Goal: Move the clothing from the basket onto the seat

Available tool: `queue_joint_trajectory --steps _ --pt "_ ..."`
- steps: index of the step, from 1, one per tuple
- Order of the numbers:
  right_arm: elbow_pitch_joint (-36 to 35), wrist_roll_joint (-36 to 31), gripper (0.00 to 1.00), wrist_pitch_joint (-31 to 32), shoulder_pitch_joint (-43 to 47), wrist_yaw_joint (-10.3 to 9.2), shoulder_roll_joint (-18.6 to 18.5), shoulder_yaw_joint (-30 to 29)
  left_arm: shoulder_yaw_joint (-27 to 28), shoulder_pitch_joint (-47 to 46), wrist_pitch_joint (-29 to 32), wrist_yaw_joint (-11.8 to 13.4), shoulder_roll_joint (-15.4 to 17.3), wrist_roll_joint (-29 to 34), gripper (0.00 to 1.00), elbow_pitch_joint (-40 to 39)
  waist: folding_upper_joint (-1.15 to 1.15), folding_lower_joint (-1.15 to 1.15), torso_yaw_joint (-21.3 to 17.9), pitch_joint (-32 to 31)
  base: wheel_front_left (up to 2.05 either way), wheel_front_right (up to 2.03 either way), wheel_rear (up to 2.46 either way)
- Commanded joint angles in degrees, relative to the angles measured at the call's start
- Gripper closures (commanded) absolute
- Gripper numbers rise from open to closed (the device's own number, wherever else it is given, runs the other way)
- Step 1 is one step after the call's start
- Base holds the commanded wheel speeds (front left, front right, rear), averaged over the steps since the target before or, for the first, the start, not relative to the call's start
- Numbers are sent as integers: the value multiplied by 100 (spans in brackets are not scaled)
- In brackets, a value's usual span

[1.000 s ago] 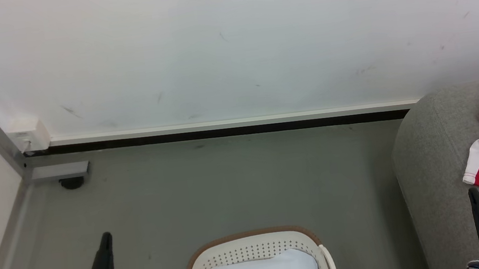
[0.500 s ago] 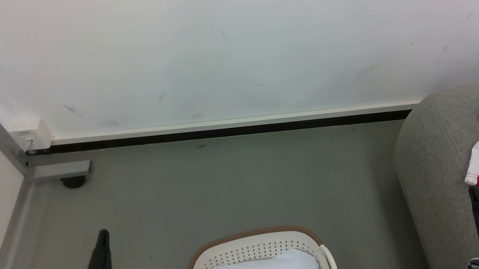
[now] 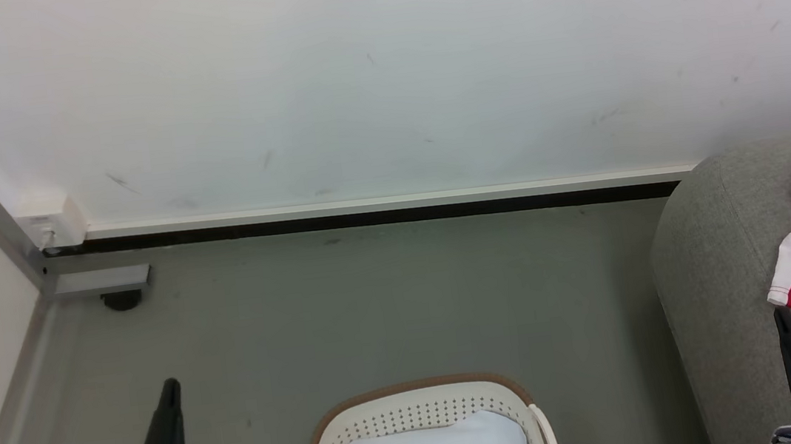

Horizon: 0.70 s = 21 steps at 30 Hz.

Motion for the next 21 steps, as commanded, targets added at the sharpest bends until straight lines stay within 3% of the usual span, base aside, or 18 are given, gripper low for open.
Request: queue_joint_trajectory --steps 1,21 --pt "-26 8 100 18 -71 -12 -43 -22 21 -61 26 -29 9 -69 100 3 0 0 0 0 0 0 0" --pt "-26 9 100 18 -70 -12 -42 -21 21 -60 26 -29 9 -69 100 2 0 0 0 0 0 0 0"
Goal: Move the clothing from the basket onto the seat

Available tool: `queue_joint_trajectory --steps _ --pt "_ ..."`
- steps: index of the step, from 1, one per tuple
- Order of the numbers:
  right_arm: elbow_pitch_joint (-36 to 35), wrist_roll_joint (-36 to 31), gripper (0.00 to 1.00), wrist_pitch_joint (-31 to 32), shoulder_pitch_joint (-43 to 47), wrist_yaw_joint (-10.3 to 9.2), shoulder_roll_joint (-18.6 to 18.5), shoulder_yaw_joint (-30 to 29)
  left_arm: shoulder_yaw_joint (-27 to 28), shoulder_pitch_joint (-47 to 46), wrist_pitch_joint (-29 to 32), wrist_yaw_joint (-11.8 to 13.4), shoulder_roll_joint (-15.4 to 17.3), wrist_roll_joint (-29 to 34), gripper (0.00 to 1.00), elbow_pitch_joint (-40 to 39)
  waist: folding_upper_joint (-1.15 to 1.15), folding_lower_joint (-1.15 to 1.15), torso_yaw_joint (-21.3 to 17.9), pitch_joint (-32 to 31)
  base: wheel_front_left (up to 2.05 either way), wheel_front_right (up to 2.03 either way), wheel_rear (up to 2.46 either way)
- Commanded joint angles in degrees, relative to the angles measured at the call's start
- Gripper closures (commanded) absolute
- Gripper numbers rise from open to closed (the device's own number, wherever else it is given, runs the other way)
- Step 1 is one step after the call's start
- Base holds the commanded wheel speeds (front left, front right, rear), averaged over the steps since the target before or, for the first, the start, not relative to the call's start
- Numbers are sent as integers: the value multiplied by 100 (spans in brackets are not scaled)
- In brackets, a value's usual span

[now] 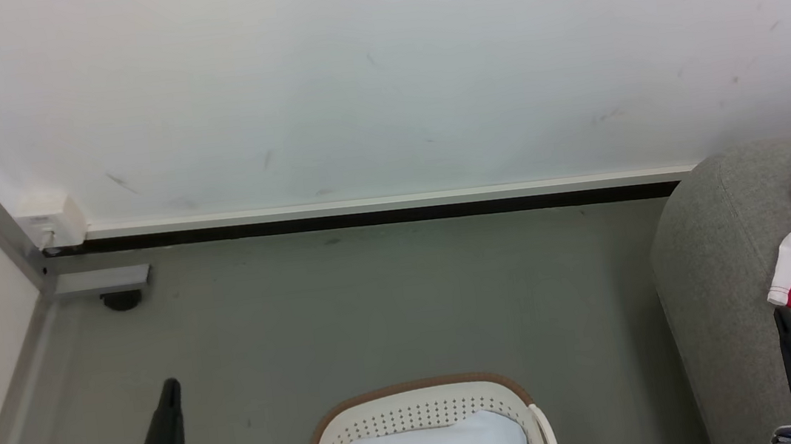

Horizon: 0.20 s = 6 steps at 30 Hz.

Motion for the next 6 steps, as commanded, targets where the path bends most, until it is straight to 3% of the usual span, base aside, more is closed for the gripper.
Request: queue_joint_trajectory --steps 1,6 --pt "-26 9 100 17 -70 -12 -41 -21 21 -59 26 -29 9 -69 100 2 0 0 0 0 0 0 0" --pt "-26 9 100 17 -70 -12 -41 -21 20 -59 26 -29 9 -70 100 2 0 0 0 0 0 0 0"
